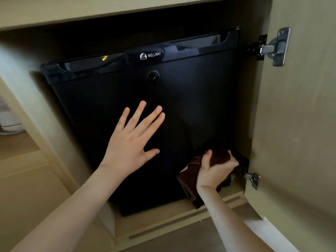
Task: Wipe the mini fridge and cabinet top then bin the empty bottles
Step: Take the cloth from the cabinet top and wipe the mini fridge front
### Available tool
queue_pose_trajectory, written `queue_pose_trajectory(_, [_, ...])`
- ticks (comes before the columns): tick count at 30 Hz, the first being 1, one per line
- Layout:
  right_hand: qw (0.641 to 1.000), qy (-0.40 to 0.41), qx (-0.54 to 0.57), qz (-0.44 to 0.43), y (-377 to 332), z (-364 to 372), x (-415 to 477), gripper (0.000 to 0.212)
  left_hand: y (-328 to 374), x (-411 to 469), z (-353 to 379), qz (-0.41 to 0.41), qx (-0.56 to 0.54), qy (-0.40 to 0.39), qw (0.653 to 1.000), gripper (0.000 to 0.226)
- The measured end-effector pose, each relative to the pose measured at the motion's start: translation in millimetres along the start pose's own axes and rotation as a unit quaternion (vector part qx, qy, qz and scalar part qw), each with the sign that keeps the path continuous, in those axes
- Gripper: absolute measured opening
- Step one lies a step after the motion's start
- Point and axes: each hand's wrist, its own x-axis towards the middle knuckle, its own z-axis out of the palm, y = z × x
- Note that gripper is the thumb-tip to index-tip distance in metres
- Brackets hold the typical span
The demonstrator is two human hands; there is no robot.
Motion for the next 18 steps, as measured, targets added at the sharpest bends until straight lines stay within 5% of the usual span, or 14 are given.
queue_pose_trajectory(7, [0.992, 0.023, 0.009, -0.12, -84, 36, 44, 0.051, -1, 1, 2, 0.005, -0.005, 0.013, 1.0, 0.105])
queue_pose_trajectory(12, [0.989, 0.03, 0.007, -0.146, -56, 34, 40, 0.055, -2, -1, 4, 0.007, -0.001, 0.019, 1.0, 0.103])
queue_pose_trajectory(18, [0.999, 0.04, 0.0, 0.024, 21, 2, -6, 0.054, -1, -1, 4, 0.01, 0.0, 0.016, 1.0, 0.103])
